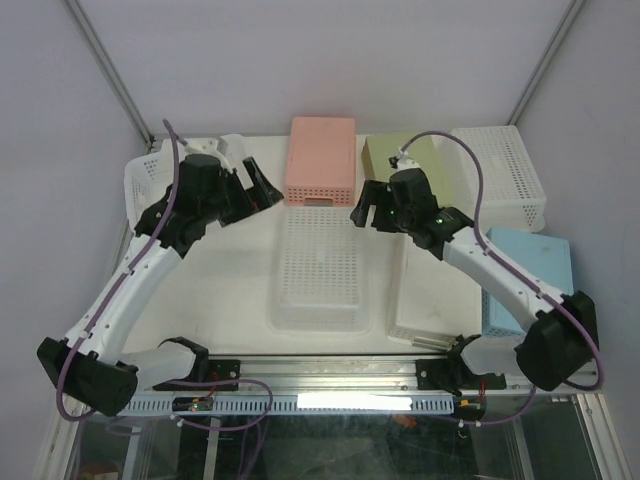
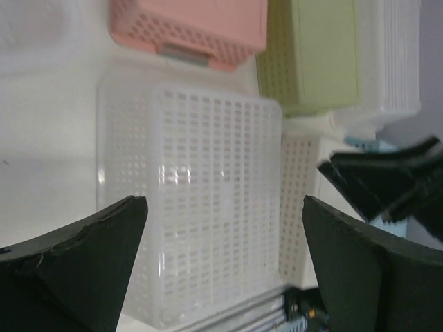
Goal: Turn the large container upside down
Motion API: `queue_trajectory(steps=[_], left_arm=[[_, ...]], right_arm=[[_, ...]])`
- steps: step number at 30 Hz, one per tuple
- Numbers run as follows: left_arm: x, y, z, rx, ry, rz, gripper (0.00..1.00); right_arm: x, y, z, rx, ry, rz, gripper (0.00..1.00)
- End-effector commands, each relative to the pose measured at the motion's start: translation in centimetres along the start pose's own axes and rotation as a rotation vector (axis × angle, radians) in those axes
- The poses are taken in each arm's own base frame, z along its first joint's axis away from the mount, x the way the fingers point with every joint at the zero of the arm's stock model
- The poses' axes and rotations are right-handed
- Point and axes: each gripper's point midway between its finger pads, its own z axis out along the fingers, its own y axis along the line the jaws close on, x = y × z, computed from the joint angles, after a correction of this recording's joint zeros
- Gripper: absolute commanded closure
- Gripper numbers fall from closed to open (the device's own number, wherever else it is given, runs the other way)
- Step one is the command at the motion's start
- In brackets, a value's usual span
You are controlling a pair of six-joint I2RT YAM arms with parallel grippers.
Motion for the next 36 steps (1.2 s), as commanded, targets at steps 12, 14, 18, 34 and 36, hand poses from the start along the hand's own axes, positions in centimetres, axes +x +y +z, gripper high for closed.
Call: queue_trajectory(steps=[12,14,18,34,36], left_arm=[[-16.9,9.0,12.0,-0.583,-0.247,0.125,0.01],[-17.1,10.0,14.1,-0.604,-0.23,0.123,0.05],[-16.4,11.5,17.4,-0.625,-0.183,0.126,0.17],[-17.6,5.7,15.0,-0.414,-0.196,0.08,0.87],[-19.0,2.9,12.4,-0.339,-0.247,0.056,0.94]], right_arm=[[-3.8,-3.5,-7.9,0.082,-0.276,0.026,0.15],[-3.5,-3.7,-8.1,0.08,-0.271,0.029,0.15],[-2.9,-4.0,-8.3,0.077,-0.262,0.037,0.15],[-3.1,-3.7,-8.4,0.06,-0.264,0.041,0.15],[-3.0,-3.7,-8.3,0.056,-0.262,0.042,0.15]])
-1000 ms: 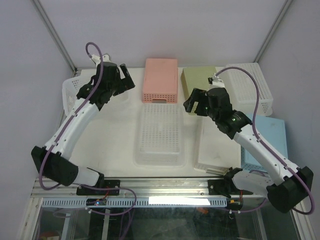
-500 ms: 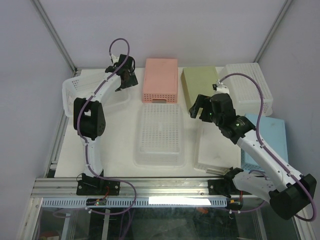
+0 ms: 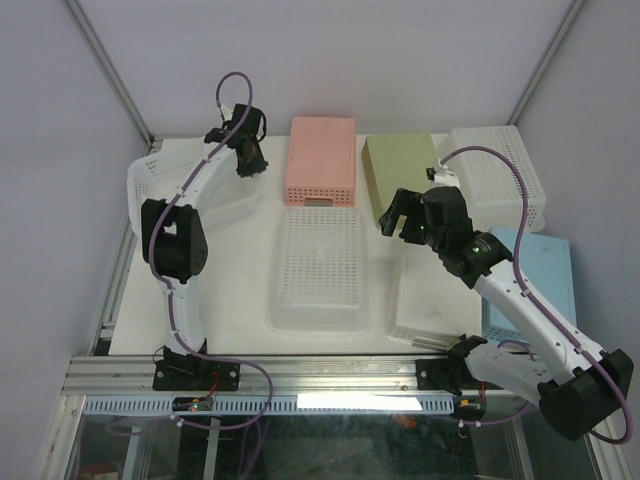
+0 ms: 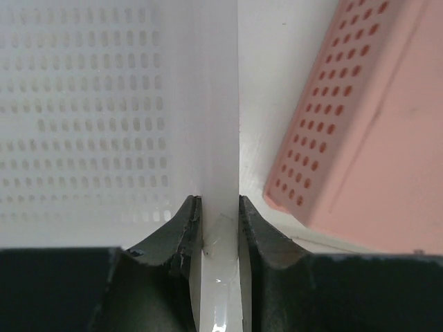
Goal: Turn the large container upside down
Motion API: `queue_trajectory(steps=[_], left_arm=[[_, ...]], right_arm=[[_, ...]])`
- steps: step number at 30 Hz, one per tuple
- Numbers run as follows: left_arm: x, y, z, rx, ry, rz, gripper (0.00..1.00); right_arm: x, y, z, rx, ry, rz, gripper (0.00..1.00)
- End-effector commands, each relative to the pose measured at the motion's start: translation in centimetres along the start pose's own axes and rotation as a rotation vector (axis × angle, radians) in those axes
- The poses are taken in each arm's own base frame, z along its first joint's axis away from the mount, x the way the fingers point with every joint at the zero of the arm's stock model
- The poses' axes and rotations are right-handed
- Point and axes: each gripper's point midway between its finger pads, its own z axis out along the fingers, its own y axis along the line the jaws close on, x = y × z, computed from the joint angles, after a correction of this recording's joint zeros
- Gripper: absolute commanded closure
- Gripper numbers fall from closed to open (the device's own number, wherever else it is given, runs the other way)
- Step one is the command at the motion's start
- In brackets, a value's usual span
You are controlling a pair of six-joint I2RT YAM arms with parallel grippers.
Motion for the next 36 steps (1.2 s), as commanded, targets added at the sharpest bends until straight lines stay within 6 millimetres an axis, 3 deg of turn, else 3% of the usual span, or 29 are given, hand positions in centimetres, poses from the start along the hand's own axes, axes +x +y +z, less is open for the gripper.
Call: queue_trajectory(steps=[1,9,11,16,22,29,36], left_arm=[[-8.9,-4.1,-13.4,0.292,-0.251,-0.147,0.97],[-14.7,-5.7,-28.2,0.632,-0.516,-0.308,1.0],[-15.1,-5.3,-29.5,0.675,-0.564,-0.336,1.0],[-15.4,-3.5,-30.4,0.81,-0.66,-0.397,1.0],[-13.4,0.6,-30.7,1.045,-0.714,-0.554,1.0],[-11.2,6.2,-29.1,0.901,-0.807,-0.659,1.0],[-7.0,12.9,-30.0,0.695,-0.998,-0.795,1.0]], right_arm=[[-1.4,0.7,-0.5,-0.033,-0.049,0.018,0.15],[-1.4,1.1,-0.4,-0.05,-0.044,0.025,0.15],[-1.5,1.1,-0.5,-0.049,-0.046,0.024,0.15],[-1.5,0.9,-0.8,-0.046,-0.047,0.021,0.15],[-1.4,0.5,-1.3,-0.031,-0.052,0.015,0.15],[-0.9,0.5,-1.2,-0.038,-0.037,0.02,0.16],[-0.6,1.1,-0.7,-0.064,-0.02,0.028,0.15]])
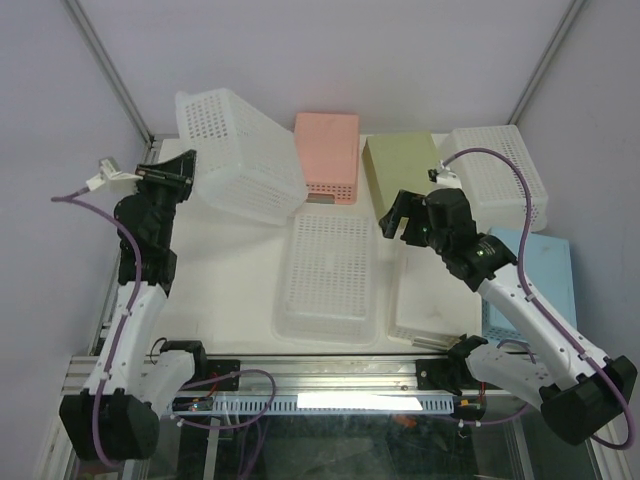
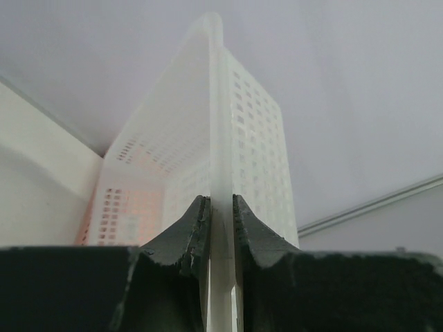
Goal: Turn the large container upside down
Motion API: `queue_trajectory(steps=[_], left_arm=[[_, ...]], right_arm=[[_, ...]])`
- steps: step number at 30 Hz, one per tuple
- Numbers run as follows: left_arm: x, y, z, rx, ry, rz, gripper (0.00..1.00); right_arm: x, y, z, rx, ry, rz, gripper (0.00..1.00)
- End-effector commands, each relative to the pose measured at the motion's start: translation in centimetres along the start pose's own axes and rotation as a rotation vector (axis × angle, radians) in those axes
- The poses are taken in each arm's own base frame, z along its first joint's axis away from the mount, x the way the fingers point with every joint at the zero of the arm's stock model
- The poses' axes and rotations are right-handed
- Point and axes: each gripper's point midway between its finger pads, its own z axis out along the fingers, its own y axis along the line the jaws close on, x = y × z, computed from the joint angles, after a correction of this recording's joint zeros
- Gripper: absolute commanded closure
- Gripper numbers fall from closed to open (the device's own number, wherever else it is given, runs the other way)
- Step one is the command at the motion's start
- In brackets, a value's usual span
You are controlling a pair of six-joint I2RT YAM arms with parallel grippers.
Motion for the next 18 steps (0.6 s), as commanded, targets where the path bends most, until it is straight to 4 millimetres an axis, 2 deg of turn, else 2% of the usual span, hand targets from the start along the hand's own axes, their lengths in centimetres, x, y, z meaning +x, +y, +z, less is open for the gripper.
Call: queue_trajectory(steps=[1,10,14,18], left_arm=[[-4.5,0.4,-3.5,-0.012,-0.253,0.018,1.0],[-5.7,5.8,-9.1,-0.136,-0.442,-0.1,1.0],[-4.7,8.8,-10.8,-0.224,-0.446,-0.191,1.0],[-3.1,12.6,-11.6,-0.339,-0.438,-0.245,1.0]], right_arm=[[-0.8,1.1,0.2,-0.046,-0.023,0.022,0.15],[-0.2,2.1,1.0,-0.085,0.015,0.044,0.16],[0.2,2.2,1.5,-0.09,0.027,0.054,0.16],[0.8,2.8,2.4,-0.109,0.064,0.071,0.17]])
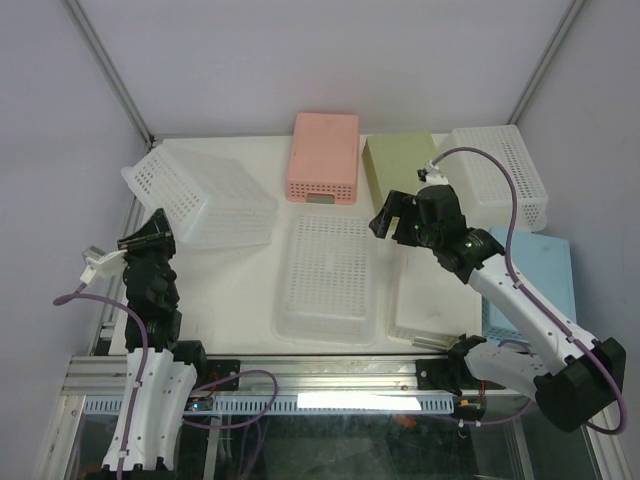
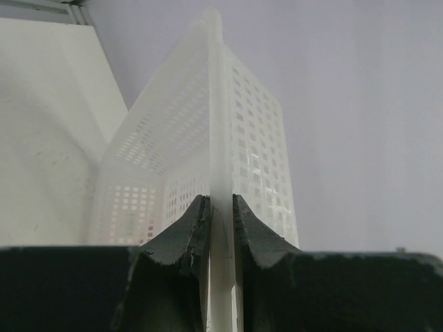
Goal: Turn the large container upside down
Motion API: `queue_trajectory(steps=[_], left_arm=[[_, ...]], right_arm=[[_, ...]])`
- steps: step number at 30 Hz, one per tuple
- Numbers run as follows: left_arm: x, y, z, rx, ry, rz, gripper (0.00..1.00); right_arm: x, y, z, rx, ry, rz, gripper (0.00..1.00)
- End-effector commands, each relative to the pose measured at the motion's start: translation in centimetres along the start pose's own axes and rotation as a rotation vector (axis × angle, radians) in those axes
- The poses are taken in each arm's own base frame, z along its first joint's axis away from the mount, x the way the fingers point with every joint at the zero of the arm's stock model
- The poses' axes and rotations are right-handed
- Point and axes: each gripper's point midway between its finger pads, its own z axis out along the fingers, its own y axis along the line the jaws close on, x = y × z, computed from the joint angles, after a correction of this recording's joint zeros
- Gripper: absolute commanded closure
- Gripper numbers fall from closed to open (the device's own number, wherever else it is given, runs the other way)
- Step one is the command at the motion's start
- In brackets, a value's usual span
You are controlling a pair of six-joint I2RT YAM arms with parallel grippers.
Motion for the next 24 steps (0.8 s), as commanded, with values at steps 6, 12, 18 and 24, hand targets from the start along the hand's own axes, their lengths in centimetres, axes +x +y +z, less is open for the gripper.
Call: queue_trajectory(steps=[6,12,18,24], left_arm=[[0.6,7.5,0.4,-0.241,-0.057,-0.071,0.7],[0.5,8.7,0.6,-0.299,-0.071,-0.027,0.05],[-3.1,7.9,-0.3,-0.407,-0.202,0.036,0.01],[-5.0,9.9,-1.4,-0.624,-0.285,0.141,0.01]], right_arm=[[-0.4,1.8,1.3,-0.07,0.007,0.043,0.18],[-0.6,1.3,1.1,-0.047,-0.01,0.036,0.17],[-0.3,1.3,1.5,-0.048,0.003,0.037,0.17],[-0.3,1.7,2.0,-0.062,0.009,0.035,0.15]])
